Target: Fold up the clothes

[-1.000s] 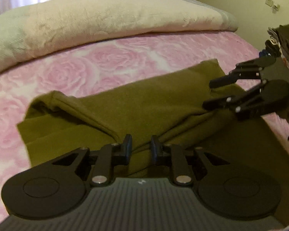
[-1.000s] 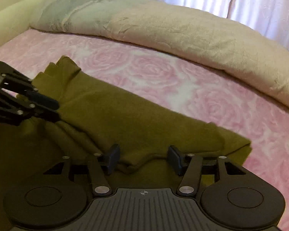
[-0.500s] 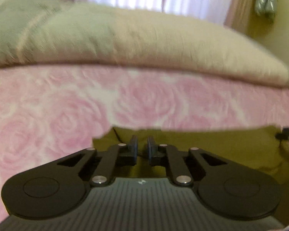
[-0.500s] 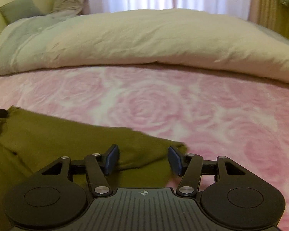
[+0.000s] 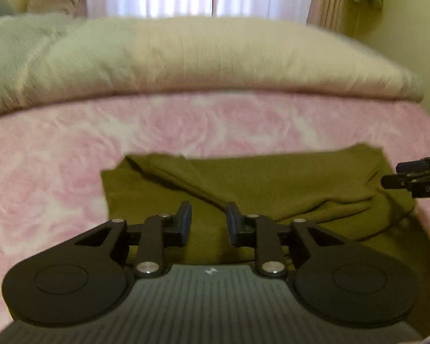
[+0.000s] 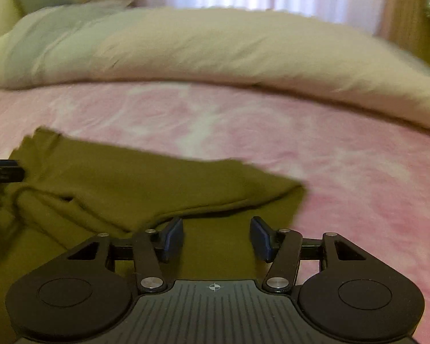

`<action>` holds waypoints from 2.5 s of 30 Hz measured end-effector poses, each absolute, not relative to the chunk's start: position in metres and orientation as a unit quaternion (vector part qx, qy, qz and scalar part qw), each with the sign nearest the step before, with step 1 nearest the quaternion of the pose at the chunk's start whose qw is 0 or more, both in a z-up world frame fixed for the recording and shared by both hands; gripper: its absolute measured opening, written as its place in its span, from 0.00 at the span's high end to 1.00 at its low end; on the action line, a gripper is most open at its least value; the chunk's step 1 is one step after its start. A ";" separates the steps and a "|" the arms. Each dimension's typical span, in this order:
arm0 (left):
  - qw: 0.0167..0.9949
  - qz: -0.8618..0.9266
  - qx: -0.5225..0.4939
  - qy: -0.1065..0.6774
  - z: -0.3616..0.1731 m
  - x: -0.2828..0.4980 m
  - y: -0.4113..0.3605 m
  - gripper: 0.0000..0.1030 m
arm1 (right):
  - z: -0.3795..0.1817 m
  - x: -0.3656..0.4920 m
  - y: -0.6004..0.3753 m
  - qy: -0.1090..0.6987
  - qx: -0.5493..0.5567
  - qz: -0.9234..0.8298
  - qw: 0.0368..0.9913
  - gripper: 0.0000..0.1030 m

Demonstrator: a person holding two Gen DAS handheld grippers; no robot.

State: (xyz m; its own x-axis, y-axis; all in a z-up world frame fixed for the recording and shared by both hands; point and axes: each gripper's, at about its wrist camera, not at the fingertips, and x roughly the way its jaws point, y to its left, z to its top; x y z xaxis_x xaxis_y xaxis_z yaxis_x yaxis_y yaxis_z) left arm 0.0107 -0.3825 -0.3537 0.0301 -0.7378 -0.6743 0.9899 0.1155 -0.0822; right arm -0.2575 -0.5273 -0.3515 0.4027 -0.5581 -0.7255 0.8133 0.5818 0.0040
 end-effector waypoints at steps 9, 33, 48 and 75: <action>0.633 -0.632 0.279 0.350 -0.378 -0.006 -0.250 0.82 | -0.370 -0.289 -0.366 0.406 0.227 -0.436 0.770 0.46; 0.649 -0.563 0.289 0.422 -0.367 -0.075 -0.125 0.73 | -0.363 -0.351 -0.203 0.454 0.280 -0.457 0.712 0.46; 0.694 -0.463 0.287 0.470 -0.221 -0.163 -0.013 0.63 | -0.244 -0.443 -0.115 0.469 0.306 -0.398 0.727 0.46; 0.754 -0.465 0.272 0.375 -0.060 -0.234 0.089 0.51 | -0.106 -0.462 -0.017 0.415 0.293 -0.390 0.768 0.46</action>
